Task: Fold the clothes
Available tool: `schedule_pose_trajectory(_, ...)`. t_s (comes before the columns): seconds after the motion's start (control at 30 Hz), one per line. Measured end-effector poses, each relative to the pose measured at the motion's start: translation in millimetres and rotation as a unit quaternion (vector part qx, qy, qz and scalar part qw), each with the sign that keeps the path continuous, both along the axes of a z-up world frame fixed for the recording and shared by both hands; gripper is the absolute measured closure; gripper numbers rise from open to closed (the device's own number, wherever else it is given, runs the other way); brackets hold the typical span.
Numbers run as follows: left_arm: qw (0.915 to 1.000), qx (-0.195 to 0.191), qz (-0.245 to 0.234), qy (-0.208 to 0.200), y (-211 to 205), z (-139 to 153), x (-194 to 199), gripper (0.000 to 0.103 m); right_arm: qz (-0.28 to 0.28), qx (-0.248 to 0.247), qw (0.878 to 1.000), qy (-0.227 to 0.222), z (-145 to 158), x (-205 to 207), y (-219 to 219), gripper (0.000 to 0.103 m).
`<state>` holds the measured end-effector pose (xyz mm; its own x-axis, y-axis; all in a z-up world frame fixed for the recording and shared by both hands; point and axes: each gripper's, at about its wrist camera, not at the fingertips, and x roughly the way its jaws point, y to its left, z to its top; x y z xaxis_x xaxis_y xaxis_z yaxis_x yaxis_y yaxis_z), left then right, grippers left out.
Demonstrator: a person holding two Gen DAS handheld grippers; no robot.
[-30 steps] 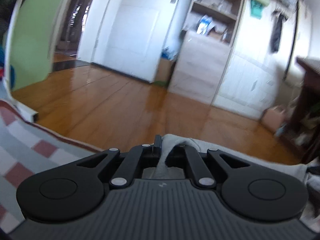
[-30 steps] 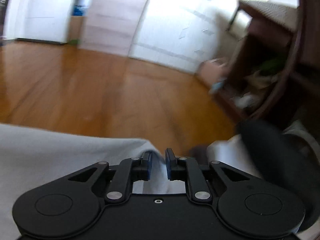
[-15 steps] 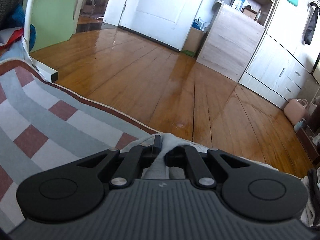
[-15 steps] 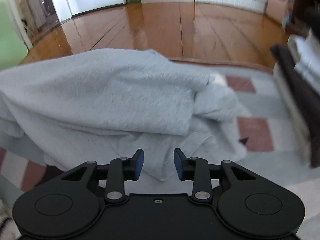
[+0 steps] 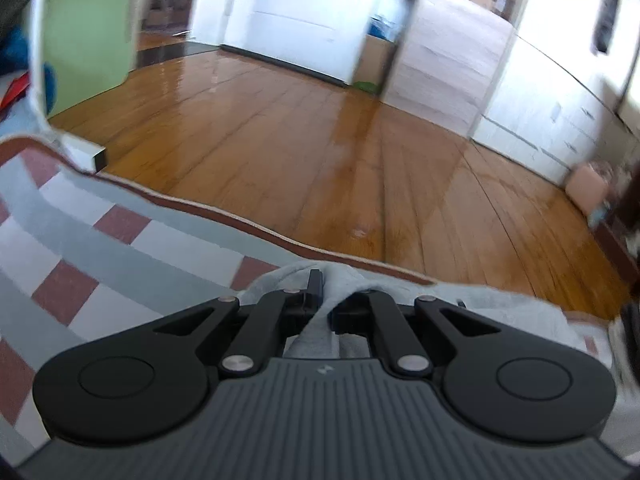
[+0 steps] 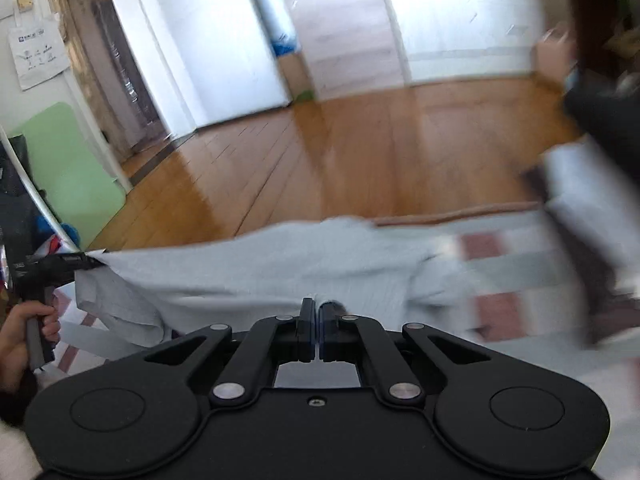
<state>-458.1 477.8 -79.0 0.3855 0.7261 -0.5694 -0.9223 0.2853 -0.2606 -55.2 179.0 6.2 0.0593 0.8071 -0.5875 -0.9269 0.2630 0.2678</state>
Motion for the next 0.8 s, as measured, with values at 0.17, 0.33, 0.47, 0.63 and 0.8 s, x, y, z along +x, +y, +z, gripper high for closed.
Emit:
schedule_pose_trajectory(0.17,0.9956,-0.020,-0.090,-0.012,-8.9,-0.2,26.7,0.099,-0.070,-0.031,0.997,-0.018,12.3,16.6,-48.5,0.102)
schedule_pose_trajectory(0.33,0.9886,-0.065,-0.119,0.066,-9.3,-15.7,44.5,0.088,0.004,-0.229,0.973,-0.029,-67.5,-3.7,-30.8,0.102)
schedule_pose_trajectory(0.47,0.9846,-0.118,-0.104,0.078,-1.2,-30.1,38.5,0.088,0.018,-0.224,0.974,0.021,-88.5,-7.7,-22.5,0.097)
schedule_pose_trajectory(0.63,0.9849,-0.140,-0.095,0.038,1.0,-31.2,21.7,0.088,0.035,-0.216,0.972,0.084,-114.8,-12.6,-12.1,0.066)
schedule_pose_trajectory(0.8,0.9837,-0.151,-0.090,0.035,4.0,-35.4,19.8,0.088,0.013,-0.201,0.969,0.144,-135.6,-4.9,-8.6,0.062)
